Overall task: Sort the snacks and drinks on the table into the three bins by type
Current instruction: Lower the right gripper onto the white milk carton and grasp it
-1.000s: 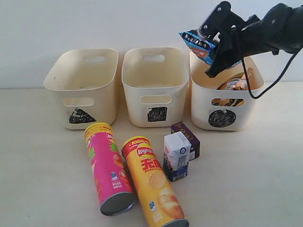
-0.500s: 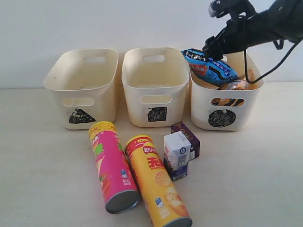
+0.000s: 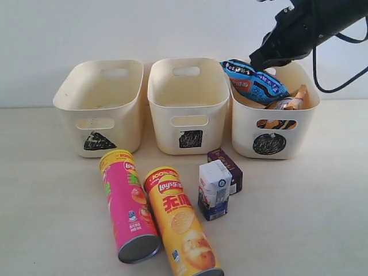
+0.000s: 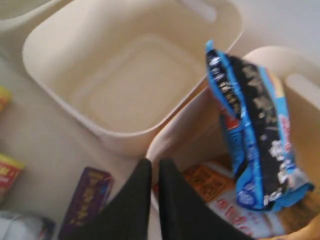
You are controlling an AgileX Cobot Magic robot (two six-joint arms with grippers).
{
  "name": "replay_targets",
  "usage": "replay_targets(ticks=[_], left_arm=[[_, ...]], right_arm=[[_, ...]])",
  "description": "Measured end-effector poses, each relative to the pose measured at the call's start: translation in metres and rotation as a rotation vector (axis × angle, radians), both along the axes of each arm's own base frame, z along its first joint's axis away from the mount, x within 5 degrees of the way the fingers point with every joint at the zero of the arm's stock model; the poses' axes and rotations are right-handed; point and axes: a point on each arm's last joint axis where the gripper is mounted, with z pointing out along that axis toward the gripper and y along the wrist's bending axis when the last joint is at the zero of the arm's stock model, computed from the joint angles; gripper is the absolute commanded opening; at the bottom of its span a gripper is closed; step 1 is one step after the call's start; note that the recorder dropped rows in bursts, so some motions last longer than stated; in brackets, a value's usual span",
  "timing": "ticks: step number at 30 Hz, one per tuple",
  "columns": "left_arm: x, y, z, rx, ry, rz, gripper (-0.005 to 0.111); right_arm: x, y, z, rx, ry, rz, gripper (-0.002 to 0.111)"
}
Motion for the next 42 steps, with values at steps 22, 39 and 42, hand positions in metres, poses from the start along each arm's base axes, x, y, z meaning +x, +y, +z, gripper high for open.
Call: replay_targets(ticks=[22,39,42], left_arm=[[0.000,0.000,0.000,0.000,0.000,0.000,0.004],[0.000,0.000,0.000,0.000,0.000,0.000,0.004],[0.000,0.000,0.000,0.000,0.000,0.000,0.004]], right_arm=[[-0.065,0.079,-0.056,-0.167,0.299,0.198,0.081],[-0.048,0.089,-0.112,-0.174,0.386,0.108,0.081],[-0.048,0.096,-0.117,-0.185,0.364,0.108,0.081]])
